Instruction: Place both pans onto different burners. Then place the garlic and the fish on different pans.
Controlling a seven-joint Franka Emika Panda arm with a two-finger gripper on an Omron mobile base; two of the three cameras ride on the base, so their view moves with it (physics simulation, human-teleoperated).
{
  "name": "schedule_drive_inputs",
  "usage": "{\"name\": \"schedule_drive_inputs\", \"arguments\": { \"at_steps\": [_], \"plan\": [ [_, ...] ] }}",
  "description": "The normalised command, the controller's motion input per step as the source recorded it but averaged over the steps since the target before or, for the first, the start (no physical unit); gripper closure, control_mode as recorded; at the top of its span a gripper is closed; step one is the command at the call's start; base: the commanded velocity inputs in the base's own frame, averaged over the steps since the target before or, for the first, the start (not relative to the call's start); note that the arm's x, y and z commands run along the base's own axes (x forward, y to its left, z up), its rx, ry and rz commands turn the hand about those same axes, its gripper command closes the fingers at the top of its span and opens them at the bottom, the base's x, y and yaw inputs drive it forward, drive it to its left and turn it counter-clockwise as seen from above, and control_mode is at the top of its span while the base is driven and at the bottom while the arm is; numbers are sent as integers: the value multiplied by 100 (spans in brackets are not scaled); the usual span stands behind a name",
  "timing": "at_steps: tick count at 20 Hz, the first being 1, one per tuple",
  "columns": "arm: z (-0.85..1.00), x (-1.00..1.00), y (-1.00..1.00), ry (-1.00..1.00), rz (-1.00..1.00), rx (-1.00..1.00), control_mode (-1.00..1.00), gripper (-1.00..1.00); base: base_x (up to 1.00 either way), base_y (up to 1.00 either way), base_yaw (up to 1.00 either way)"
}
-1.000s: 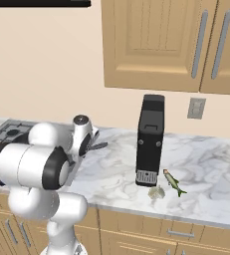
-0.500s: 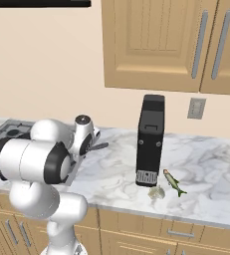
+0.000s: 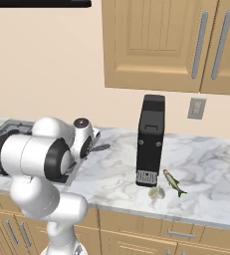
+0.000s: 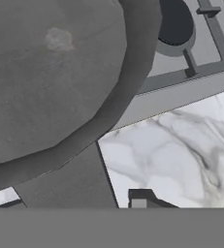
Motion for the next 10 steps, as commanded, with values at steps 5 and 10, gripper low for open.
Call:
{"name": "schedule_drive_inputs", "arguments": {
  "at_steps": [5, 10],
  "plan": [
    [-52, -15, -6, -10, 0, -7, -100, 100, 0, 0, 0],
    [-49, -11, 0, -7, 0, -6, -100, 100, 0, 0, 0]
  ]
}}
